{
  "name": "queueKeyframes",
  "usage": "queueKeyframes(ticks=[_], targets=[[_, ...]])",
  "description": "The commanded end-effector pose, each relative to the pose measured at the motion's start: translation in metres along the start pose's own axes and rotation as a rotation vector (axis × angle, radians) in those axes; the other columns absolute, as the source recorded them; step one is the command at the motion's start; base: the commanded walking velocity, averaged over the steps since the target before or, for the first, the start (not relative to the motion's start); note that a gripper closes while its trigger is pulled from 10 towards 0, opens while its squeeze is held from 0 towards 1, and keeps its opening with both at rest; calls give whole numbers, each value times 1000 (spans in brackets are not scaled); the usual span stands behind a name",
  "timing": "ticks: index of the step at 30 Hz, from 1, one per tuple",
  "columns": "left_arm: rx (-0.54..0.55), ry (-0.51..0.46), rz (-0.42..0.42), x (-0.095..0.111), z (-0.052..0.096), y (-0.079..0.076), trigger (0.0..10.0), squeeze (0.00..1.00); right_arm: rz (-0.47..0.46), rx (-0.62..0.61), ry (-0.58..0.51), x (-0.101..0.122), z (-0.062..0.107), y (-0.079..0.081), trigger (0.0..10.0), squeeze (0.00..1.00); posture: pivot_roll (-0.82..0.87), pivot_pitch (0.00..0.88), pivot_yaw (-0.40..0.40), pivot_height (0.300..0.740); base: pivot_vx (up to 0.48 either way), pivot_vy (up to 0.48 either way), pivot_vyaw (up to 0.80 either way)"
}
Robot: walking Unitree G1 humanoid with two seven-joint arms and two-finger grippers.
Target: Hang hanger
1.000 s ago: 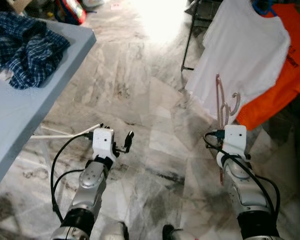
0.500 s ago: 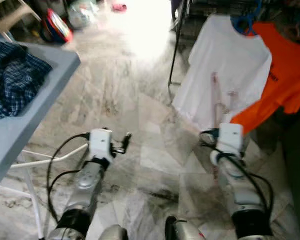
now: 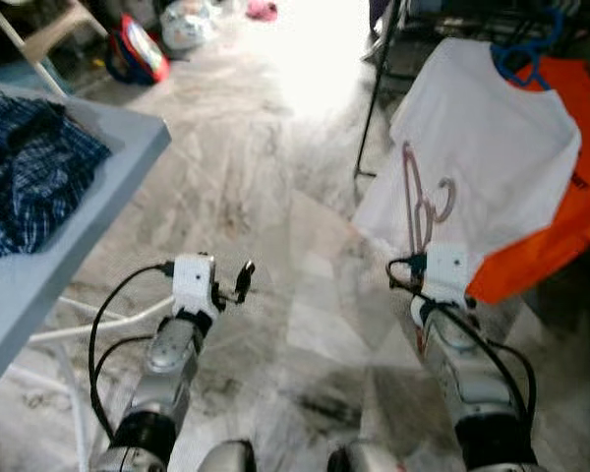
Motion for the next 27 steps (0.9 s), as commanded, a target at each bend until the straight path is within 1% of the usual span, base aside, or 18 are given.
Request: queueKeyframes(ticks=[1, 8, 13, 23, 27], targets=[[-30, 18, 1, -6, 2, -10, 10000, 0, -8, -23, 8, -4, 2, -8, 10000, 0, 23, 205, 8, 740, 360, 0, 0], [-55, 23, 5, -7, 2, -16, 10000, 0, -10, -19, 15, -9, 4, -4, 10000, 0, 25, 176, 7, 740, 363, 0, 0], [-65, 19, 7, -5, -2, -20, 10000, 0, -13, -12, 22, -10, 3, -2, 10000, 0, 24, 162, 3, 740, 372, 0, 0], [-63, 16, 14, -4, -4, -19, 10000, 0, -28, -40, 18, -8, 0, -10, 10000, 0, 15, 161, 7, 740, 380, 0, 0], [-66, 14, 22, -2, -7, -22, 10000, 0, -27, -37, 17, -6, -2, -10, 10000, 0, 10, 156, 7, 740, 382, 0, 0]])
Point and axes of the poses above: a point about 5 cm out from each wrist's last joint towards the gripper, its own z axis pointing back from the gripper into the wrist, its own x axis along the axis of the wrist's last joint, y = z × x, the point moved 5 cm from there along -z, pointing out of the wrist towards the gripper, and after that the axes turned 9 degrees about -z, right-handed, at the moved point
